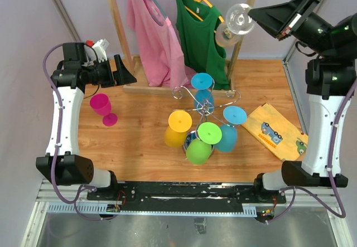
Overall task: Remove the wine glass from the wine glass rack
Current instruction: Place the wine glass at the center of the board.
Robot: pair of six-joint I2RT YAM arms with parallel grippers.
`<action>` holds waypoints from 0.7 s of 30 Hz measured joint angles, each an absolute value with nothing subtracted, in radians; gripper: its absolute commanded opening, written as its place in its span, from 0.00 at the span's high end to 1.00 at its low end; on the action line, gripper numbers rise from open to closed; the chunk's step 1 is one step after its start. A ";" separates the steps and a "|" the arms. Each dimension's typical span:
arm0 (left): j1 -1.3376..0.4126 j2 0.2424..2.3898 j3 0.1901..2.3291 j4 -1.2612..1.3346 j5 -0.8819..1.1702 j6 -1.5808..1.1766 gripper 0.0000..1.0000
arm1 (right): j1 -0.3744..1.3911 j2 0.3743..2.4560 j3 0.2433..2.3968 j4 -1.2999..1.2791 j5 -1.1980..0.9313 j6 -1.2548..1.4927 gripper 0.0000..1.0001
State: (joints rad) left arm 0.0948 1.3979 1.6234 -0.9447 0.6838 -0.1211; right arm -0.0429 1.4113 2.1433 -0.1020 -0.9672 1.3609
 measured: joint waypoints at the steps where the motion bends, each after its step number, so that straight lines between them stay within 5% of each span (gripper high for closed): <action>1: 0.095 1.398 1.623 -0.944 0.684 -0.121 0.05 | -0.015 1.418 2.145 -0.101 -0.958 1.359 0.99; 21: 0.113 1.245 1.431 -0.574 0.916 -0.376 0.01 | 0.514 1.722 2.198 0.157 -0.789 1.406 0.99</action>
State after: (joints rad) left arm 0.1127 1.2453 1.4315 -0.5735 0.9165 -0.3763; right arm 0.5140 1.7218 2.1983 0.1566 -0.7895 1.4063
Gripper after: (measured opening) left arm 0.983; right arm 0.029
